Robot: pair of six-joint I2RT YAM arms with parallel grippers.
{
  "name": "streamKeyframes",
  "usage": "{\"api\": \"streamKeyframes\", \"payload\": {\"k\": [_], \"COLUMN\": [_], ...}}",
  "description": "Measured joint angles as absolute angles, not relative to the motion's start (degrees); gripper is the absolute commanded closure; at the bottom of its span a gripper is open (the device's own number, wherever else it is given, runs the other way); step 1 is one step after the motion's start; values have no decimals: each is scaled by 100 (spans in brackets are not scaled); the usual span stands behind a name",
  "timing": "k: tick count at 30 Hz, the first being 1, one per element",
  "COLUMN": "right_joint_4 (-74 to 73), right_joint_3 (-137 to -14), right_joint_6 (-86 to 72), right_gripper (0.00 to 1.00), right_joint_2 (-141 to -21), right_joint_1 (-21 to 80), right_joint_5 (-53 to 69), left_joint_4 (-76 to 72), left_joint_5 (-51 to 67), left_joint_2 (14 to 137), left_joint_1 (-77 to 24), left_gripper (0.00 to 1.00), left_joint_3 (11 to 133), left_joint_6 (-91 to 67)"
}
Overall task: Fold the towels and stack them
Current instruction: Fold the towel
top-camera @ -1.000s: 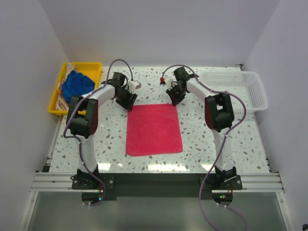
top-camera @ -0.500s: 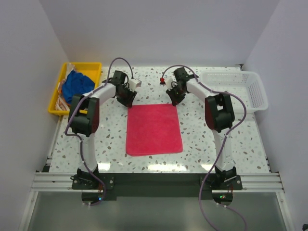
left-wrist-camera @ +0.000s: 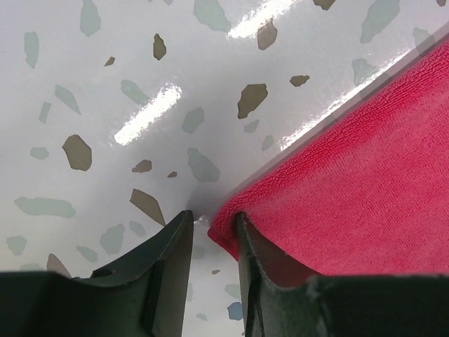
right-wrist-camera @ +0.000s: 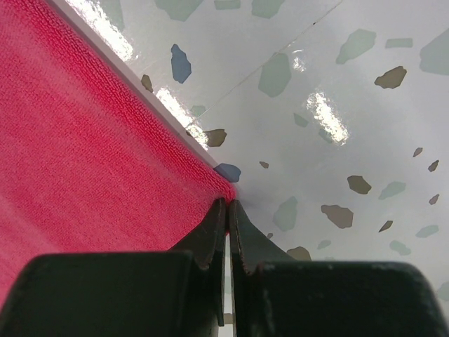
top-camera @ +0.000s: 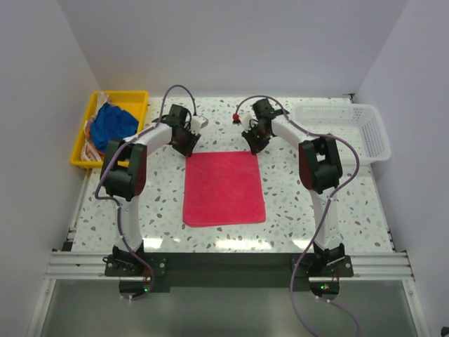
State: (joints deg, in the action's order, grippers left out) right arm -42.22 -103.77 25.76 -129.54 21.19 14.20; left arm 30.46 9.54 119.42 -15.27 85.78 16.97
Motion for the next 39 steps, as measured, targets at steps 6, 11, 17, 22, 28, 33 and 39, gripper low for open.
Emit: {"api": "streamKeyframes", "payload": {"k": [6,11,17,22,28,33,39], "right_joint_4": [-4193,-4112,-4095,-4018,-3739,-3378,-3083], "right_joint_3": [-10344,-10265,-10263,-10261,-10261,-10151,-9852], "right_joint_6": [2567,2556,2491,2368,2290,2233,2231], "right_gripper": [100,100,100,100,100,100,100], "right_joint_2": [-12929,-12881,-12873,-12870,-12849,-12613,-12007], "right_joint_1": [2139,2152,2154,2158,2185,2187,2202], "right_joint_5": [1356,1319,1299,1243,980,847,854], "left_joint_4": [2845,2877,2976,3024,2895,2766,2515], "left_joint_5": [464,322,316,397,491,467,381], "left_joint_2": [11810,11819,11869,11887,11887,11885,11568], "left_joint_1": [-1769,-1850,-1855,-1789,-1636,-1573,-1568], "left_gripper": [74,96,100,100,100,100,100], "left_joint_3": [8348,8346,8462,8532,8541,8534,8117], "left_joint_6": [1612,1551,1538,1538,1553,1559,1511]}}
